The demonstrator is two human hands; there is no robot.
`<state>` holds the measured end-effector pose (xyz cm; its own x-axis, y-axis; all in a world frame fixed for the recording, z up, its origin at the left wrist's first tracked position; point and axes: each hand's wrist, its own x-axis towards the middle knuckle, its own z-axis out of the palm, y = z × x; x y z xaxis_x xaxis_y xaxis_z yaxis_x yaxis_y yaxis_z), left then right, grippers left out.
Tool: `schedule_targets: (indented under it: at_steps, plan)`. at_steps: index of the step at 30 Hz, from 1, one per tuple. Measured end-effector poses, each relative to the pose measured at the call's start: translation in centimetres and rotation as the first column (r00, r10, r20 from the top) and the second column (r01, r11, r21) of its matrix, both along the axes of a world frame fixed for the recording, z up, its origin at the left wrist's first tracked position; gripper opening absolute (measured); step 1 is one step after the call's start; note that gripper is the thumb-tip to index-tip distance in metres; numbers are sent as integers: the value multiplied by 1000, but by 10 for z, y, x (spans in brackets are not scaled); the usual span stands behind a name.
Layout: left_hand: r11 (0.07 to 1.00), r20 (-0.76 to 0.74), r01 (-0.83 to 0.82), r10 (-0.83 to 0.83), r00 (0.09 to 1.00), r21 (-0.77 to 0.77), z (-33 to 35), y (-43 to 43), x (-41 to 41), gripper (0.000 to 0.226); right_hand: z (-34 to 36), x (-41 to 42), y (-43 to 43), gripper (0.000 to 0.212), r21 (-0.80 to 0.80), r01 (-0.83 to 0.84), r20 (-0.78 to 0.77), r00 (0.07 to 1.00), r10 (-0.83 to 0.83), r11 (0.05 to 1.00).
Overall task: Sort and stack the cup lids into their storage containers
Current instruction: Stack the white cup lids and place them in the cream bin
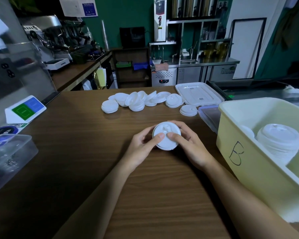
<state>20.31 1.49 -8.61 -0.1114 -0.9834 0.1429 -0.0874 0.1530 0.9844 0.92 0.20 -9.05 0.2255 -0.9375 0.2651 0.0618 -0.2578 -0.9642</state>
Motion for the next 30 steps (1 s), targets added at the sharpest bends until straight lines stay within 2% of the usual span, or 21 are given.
schedule_targets:
  at_steps: [4,8,14,17,20,22,26,30]
  plan:
    - [999,12,-45,45,999,-6,5,11,1,50,5,4,11,37,-17,70,-47,996,-71,997]
    - [999,-16,-38,37,999,-23,11,30,2,45,19,5,27,38,-36,83,-117,989,-86,996]
    - [984,94,10,7,996,-178,63,59,11,61,65,9,60,36,-104,75,-54,995,-81,992]
    - [960,111,72,-44,993,-269,98,74,10,58,103,2,80,31,-173,48,-113,991,-68,984]
    - [940,145,126,-83,986,-319,131,89,-1,55,134,-10,99,25,-191,51,-108,992,-73,980]
    - [923,214,166,-94,972,-346,146,94,-13,61,151,-24,109,25,-175,64,-91,993,-81,982]
    - [901,411,254,-96,906,-350,173,99,-46,87,182,-70,128,29,-91,76,-96,992,-85,993]
    - [859,551,274,11,834,-432,192,97,-93,82,201,-121,140,30,-23,132,-118,984,-134,991]
